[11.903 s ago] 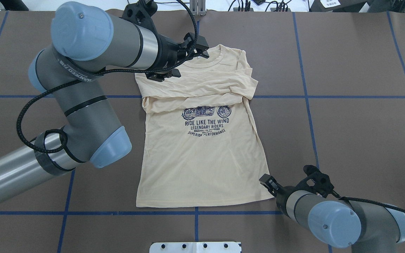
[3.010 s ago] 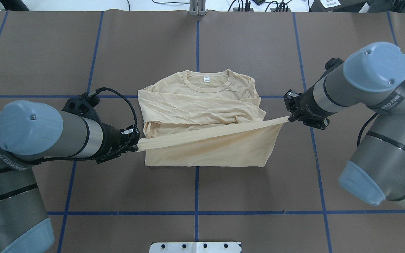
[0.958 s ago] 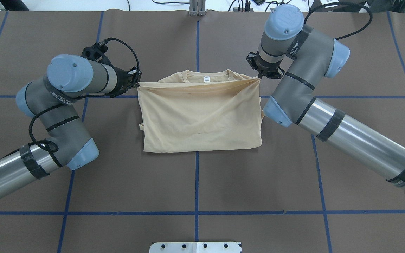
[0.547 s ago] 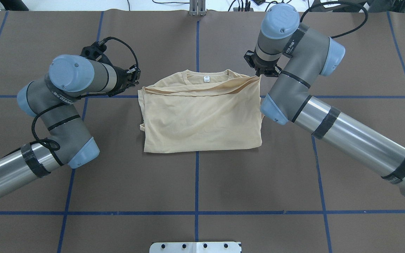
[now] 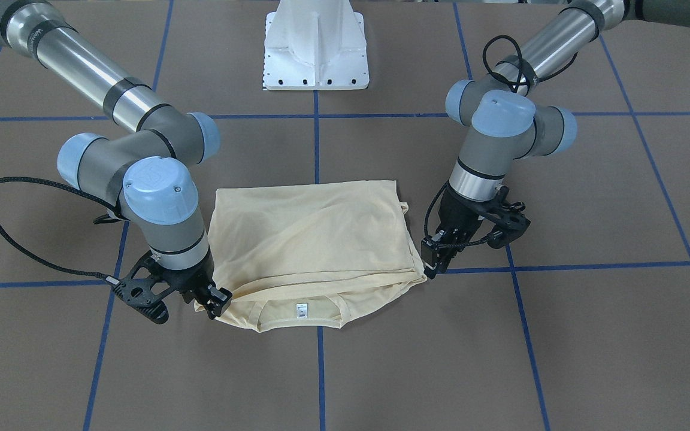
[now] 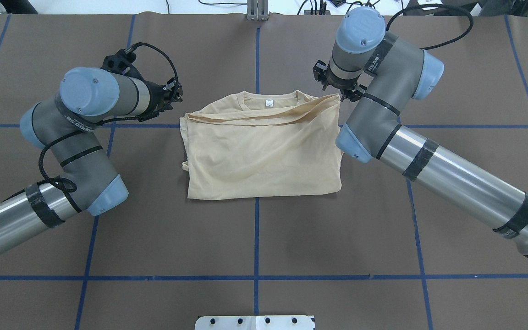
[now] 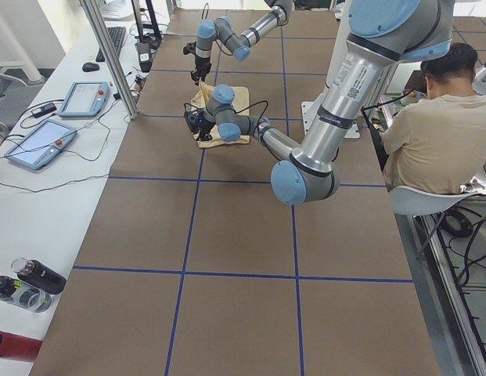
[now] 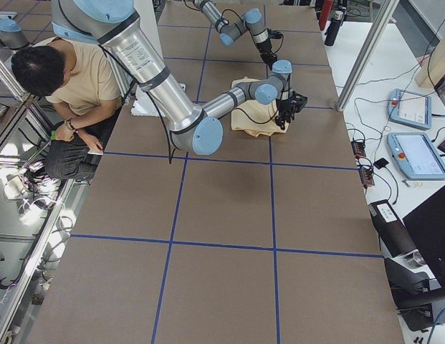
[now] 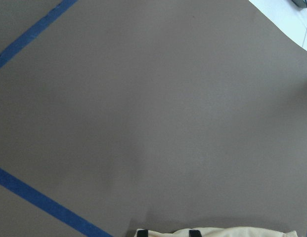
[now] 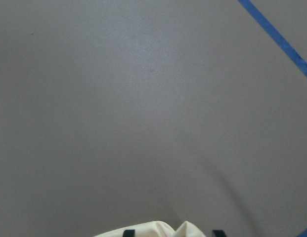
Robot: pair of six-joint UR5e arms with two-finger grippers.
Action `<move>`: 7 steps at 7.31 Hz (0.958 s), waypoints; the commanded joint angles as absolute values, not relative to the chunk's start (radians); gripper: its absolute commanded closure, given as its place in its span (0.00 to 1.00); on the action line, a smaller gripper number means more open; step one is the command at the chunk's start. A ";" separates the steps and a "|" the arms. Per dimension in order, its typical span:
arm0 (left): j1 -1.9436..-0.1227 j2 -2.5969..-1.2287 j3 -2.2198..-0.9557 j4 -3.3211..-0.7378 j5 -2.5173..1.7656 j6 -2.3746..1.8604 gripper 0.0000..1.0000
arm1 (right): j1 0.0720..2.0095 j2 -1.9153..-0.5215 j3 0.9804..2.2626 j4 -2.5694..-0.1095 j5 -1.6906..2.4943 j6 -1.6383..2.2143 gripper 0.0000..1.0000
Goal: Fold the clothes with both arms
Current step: 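Raise the left gripper away while the right gripper moves to the shirt's side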
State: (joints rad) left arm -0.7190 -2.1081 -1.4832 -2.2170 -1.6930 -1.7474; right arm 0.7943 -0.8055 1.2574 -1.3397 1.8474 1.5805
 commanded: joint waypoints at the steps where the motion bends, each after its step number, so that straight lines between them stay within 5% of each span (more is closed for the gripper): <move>1: -0.730 -2.102 -1.555 -2.214 -1.698 -1.749 0.60 | 0.804 -0.821 1.279 -1.335 1.844 1.594 0.30; 4: -0.733 -2.089 -1.603 -2.212 -1.697 -1.755 0.60 | 0.770 -1.094 1.642 -1.335 1.845 1.624 0.29; 7: -0.736 -2.086 -1.606 -2.210 -1.690 -1.750 0.60 | 0.510 -1.178 1.820 -1.335 1.564 1.901 0.26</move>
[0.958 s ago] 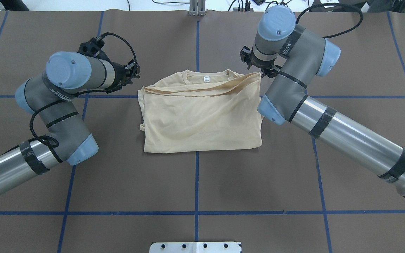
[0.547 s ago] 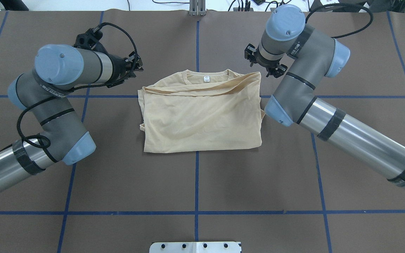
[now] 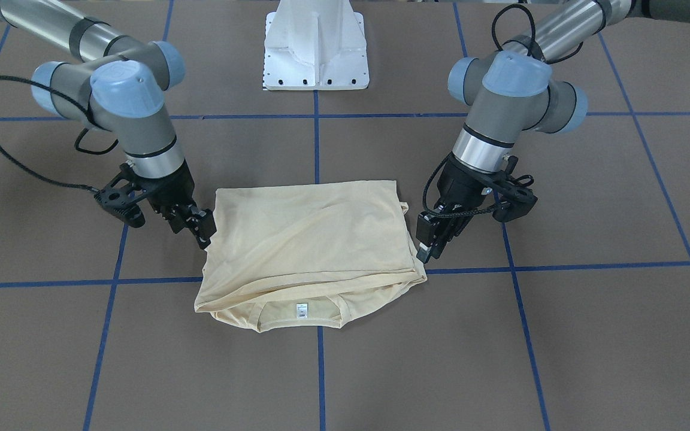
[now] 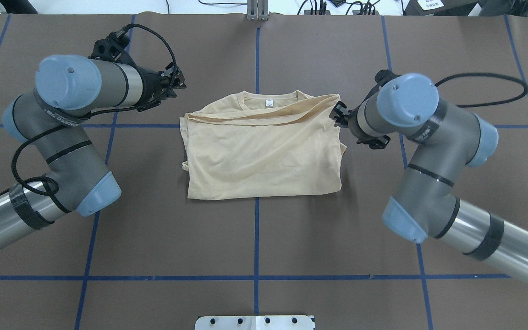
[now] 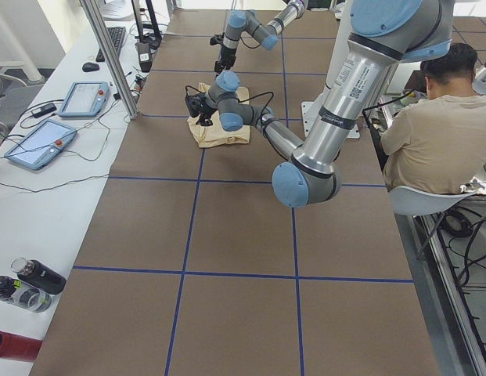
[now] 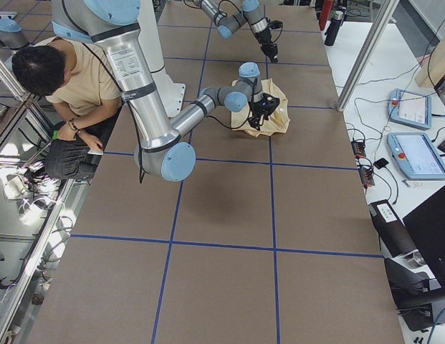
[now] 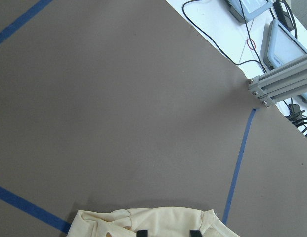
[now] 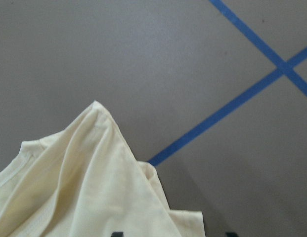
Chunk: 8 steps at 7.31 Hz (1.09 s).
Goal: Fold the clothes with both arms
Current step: 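Raise the left gripper away while the right gripper moves to the shirt's side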
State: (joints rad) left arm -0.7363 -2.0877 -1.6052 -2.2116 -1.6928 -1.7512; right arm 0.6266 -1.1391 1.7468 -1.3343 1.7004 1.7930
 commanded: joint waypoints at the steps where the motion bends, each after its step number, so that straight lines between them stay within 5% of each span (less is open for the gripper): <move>1: -0.736 -2.076 -1.606 -2.210 -1.687 -1.750 0.60 | 0.464 -1.195 1.819 -1.335 1.522 1.983 0.26; 6: -0.736 -2.056 -1.600 -2.209 -1.648 -1.747 0.61 | 0.407 -1.227 1.816 -1.333 1.451 2.060 0.35; 7: -0.736 -2.056 -1.603 -2.209 -1.647 -1.747 0.61 | 0.407 -1.221 1.815 -1.333 1.451 2.062 0.58; 8: -0.736 -2.054 -1.603 -2.209 -1.647 -1.749 0.61 | 0.407 -1.229 1.821 -1.332 1.451 2.063 1.00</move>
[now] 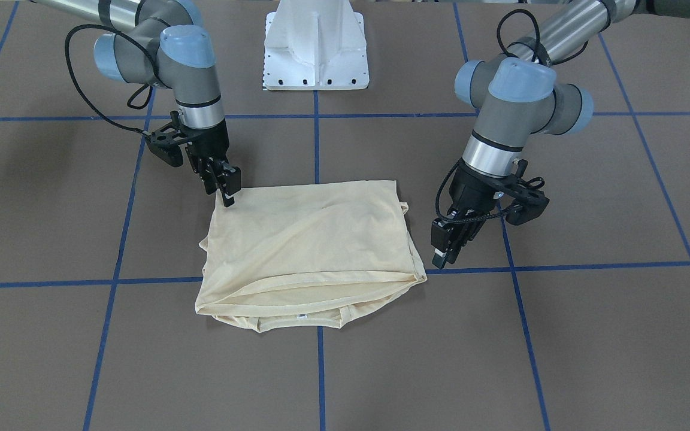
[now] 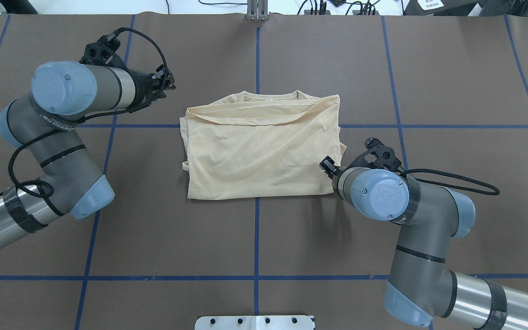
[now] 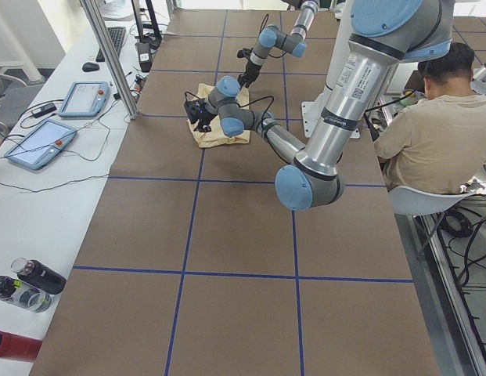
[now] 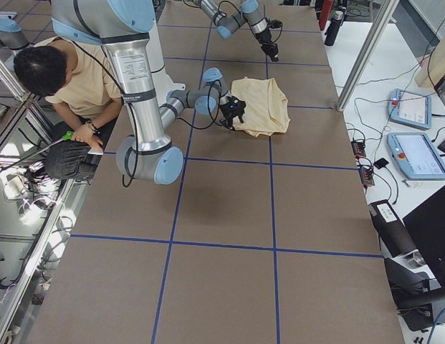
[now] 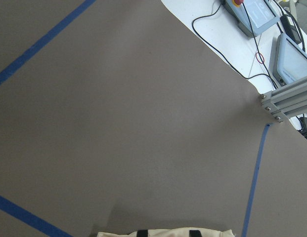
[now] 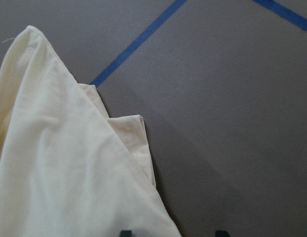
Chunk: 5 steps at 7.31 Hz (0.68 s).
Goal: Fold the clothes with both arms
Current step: 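Raise the left gripper away while the right gripper moves to the shirt's side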
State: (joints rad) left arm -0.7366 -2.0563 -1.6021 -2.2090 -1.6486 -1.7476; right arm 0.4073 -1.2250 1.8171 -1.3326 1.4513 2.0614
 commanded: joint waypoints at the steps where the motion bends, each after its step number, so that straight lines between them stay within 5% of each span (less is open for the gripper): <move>1: -0.738 -2.052 -1.597 -2.209 -1.646 -1.749 0.61 | 0.407 -1.224 1.824 -1.333 1.454 2.062 1.00; 3: -0.736 -2.045 -1.600 -2.209 -1.646 -1.749 0.61 | 0.410 -1.227 1.836 -1.335 1.463 2.057 1.00; 5: -0.738 -2.045 -1.615 -2.209 -1.651 -1.749 0.62 | 0.414 -1.341 2.019 -1.394 1.503 2.059 1.00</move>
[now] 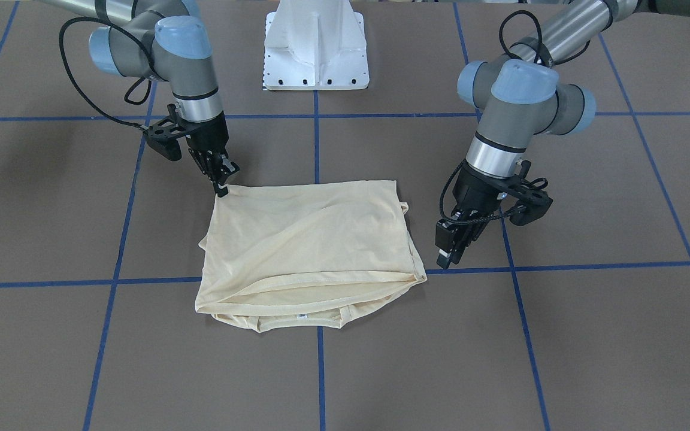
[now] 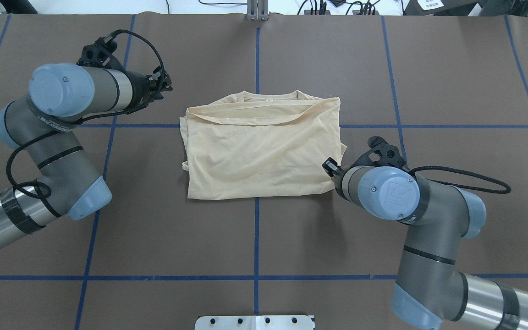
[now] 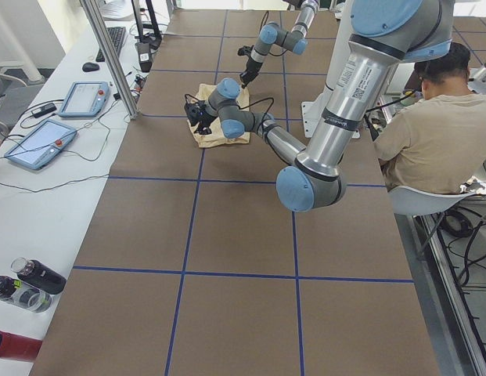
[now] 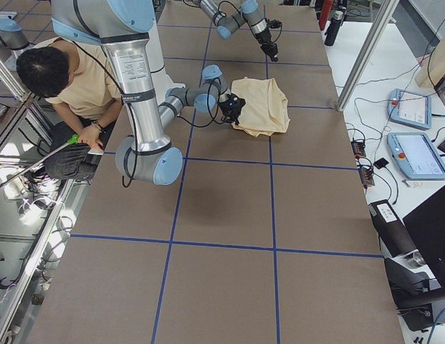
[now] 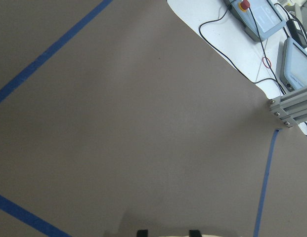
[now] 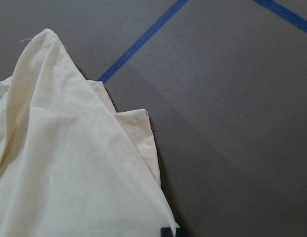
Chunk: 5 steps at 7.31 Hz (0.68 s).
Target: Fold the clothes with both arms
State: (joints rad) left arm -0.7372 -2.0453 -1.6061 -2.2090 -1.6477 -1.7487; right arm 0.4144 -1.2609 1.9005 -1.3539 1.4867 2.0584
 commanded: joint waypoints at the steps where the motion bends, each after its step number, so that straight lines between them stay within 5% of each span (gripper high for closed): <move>1: -0.738 -2.045 -1.655 -2.207 -1.658 -1.753 0.62 | 0.369 -1.404 2.131 -1.458 1.503 2.066 1.00; 5: -0.727 -2.040 -1.792 -2.172 -1.831 -1.836 0.62 | -0.039 -1.385 2.330 -1.815 1.503 2.187 1.00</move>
State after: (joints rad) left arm -0.7335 -2.0396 -1.7594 -2.1827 -1.7737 -1.7928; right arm 0.0652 -1.3953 2.2994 -1.7475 1.5023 2.1377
